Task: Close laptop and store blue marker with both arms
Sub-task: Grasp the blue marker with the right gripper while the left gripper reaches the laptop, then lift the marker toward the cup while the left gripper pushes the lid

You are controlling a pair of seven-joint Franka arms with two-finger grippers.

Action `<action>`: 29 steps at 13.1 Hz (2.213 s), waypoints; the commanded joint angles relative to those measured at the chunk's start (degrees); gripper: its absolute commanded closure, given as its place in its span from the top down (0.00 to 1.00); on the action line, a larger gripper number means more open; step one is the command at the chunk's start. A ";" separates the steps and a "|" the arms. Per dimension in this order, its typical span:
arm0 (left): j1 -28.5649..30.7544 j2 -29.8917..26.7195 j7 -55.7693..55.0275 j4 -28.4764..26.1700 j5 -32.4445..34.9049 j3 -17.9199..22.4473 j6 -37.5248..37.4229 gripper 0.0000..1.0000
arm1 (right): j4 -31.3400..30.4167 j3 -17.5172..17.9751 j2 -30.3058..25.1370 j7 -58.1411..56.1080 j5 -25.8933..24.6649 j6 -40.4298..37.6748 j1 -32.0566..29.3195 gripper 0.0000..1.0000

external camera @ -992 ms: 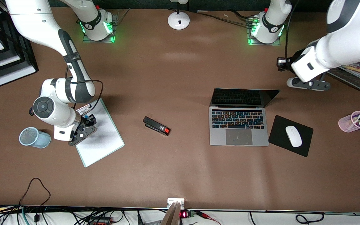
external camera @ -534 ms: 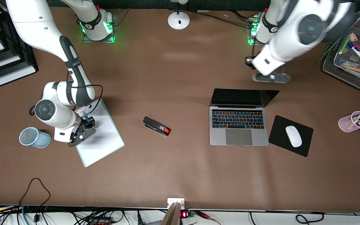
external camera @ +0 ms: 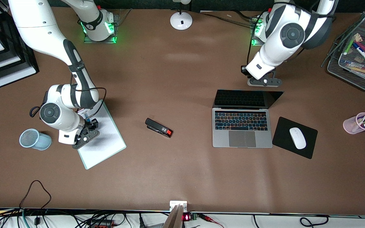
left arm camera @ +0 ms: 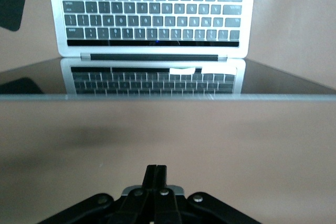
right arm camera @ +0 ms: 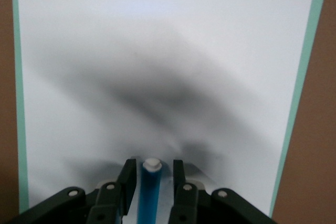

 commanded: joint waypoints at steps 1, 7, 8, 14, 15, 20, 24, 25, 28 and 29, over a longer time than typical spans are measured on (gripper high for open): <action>1.10 3.91 0.88 0.12 -0.38 -0.78 5.45 0.00 | -0.25 0.28 0.14 -1.07 0.24 0.47 -0.05 0.35; 1.36 9.80 1.06 3.89 10.50 -0.34 13.64 0.00 | -0.08 0.28 0.14 -1.07 0.24 0.20 -0.23 0.20; 1.45 10.85 1.06 5.47 12.43 -0.07 13.73 0.00 | -0.08 0.28 0.14 -1.07 0.24 0.20 -0.23 0.20; 3.82 17.80 1.06 11.63 13.51 0.28 16.26 0.00 | 0.18 0.28 1.19 -1.07 0.24 0.55 -0.23 0.22; 3.82 18.59 1.06 11.63 13.51 0.28 17.58 0.00 | 0.19 0.28 1.19 -1.07 0.24 0.47 -0.31 0.22; 4.61 23.60 1.06 16.11 18.96 0.28 17.86 0.00 | 2.90 0.11 -0.99 -1.07 0.24 -2.76 -0.40 0.01; 4.79 28.26 1.93 20.15 19.04 0.28 18.56 0.00 | 14.32 0.11 -4.60 -3.26 0.77 -18.58 -3.21 0.01; 4.70 28.96 1.93 20.33 19.04 0.37 20.04 0.00 | 14.94 0.11 -6.44 -6.14 2.08 -20.09 -4.43 0.01; 4.53 31.86 1.93 21.73 19.13 0.37 22.61 0.00 | 15.04 0.02 -10.13 -22.56 9.79 -20.54 -9.17 0.01; 4.61 33.35 1.93 23.13 20.44 0.37 22.61 0.00 | 15.04 0.02 -10.75 -27.65 11.91 -21.15 -10.67 0.01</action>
